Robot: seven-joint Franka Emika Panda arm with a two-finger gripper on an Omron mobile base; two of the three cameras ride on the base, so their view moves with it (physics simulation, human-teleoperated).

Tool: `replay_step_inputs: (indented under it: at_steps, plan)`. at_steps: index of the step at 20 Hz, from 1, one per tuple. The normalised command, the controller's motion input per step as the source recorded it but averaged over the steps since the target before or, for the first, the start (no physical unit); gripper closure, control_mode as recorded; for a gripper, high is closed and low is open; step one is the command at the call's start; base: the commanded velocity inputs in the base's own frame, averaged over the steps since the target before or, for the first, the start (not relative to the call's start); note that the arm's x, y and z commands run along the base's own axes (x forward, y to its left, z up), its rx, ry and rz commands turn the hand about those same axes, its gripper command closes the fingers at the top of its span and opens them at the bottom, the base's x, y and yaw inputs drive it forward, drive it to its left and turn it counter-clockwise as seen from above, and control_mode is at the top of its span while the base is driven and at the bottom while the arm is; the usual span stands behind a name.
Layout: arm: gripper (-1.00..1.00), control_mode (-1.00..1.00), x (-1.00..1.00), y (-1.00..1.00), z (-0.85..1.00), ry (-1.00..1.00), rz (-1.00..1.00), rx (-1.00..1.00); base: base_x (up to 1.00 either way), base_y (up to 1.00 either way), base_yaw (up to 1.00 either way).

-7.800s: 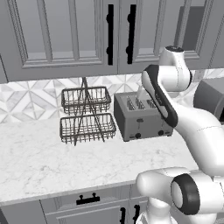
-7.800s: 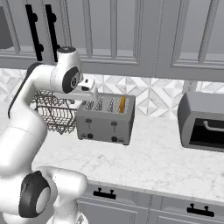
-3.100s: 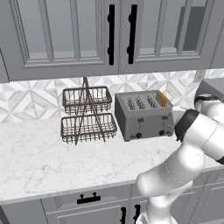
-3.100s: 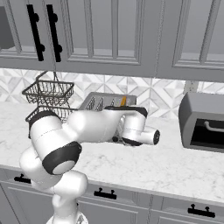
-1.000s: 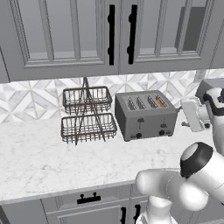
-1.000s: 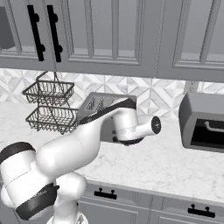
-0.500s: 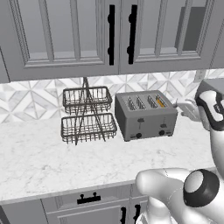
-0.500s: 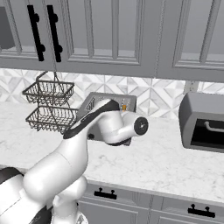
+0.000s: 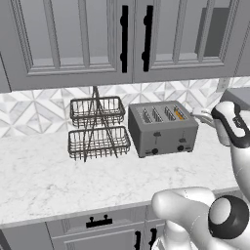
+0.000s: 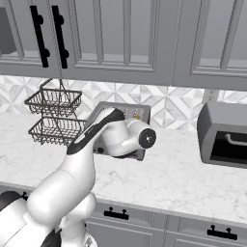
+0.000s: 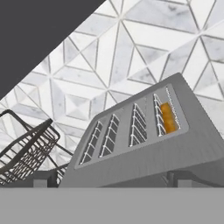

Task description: Start the toaster. Once the lever pops up, take the bread to the plate on the dining counter.

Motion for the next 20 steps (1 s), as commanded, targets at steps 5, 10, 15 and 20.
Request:
replay_step_inputs:
  at_steps: [5,10,15,20]
  plan:
    - [-1.0,-1.0,0.01,0.0,0.0,0.01,0.0,0.0,0.0,0.0,0.0]
    - [-1.0,-1.0,0.0,0.0,0.0,0.0,0.0,0.0,0.0,0.0,0.0]
    - [-1.0,-1.0,0.0,0.0,0.0,0.0,0.0,0.0,0.0,0.0,0.0]
    - [-1.0,-1.0,0.0,0.0,0.0,0.0,0.0,0.0,0.0,0.0,0.0]
